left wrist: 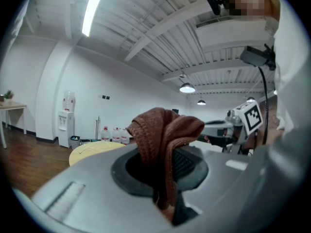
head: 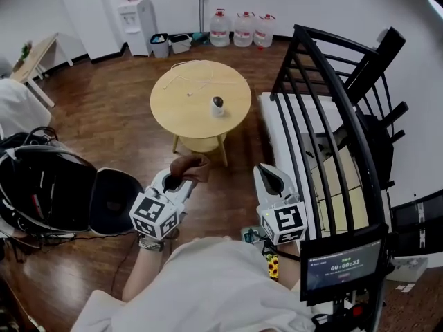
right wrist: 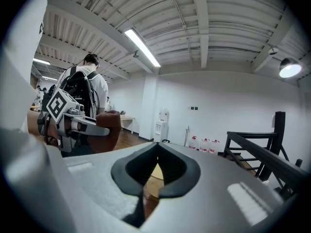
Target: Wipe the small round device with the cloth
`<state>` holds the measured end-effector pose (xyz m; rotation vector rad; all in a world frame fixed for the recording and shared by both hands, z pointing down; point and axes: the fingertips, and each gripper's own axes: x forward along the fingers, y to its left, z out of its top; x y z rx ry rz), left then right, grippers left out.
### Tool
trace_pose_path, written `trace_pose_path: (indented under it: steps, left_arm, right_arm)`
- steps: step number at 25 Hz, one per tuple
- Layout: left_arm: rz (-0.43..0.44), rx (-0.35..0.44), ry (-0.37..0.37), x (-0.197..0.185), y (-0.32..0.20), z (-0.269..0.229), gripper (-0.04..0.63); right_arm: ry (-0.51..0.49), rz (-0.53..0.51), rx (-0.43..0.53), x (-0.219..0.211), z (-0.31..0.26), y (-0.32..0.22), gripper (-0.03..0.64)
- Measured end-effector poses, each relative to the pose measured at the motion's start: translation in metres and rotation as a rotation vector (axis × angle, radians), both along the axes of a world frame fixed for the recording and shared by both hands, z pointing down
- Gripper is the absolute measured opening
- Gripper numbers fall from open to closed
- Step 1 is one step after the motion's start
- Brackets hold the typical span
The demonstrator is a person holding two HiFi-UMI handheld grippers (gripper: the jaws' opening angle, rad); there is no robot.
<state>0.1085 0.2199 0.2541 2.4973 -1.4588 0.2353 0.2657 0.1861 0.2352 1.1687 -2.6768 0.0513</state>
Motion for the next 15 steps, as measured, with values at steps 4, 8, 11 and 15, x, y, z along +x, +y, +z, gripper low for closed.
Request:
trace_pose_path:
  steps: [4,8,11,15]
  left_arm:
    - [-0.005,-0.008,0.004,-0.004,-0.009,0.005,0.077]
    - [0.010,-0.031,0.016,0.001,-0.014,0.009,0.077]
    - [0.025,-0.044,0.018,0.005,0.000,0.011,0.077]
    - [0.029,-0.050,0.029,0.003,0.035,0.011,0.077]
  right_arm:
    - [0.004,-0.014,-0.007,-0.005,0.004,-0.008,0.003]
    - [-0.001,-0.003,-0.023,-0.005,0.006,-0.016,0.003]
    - [-0.005,-0.003,-0.026,-0.009,0.003,-0.006,0.003]
    - [-0.006,-0.001,-0.023,-0.015,0.001,0.028,0.003]
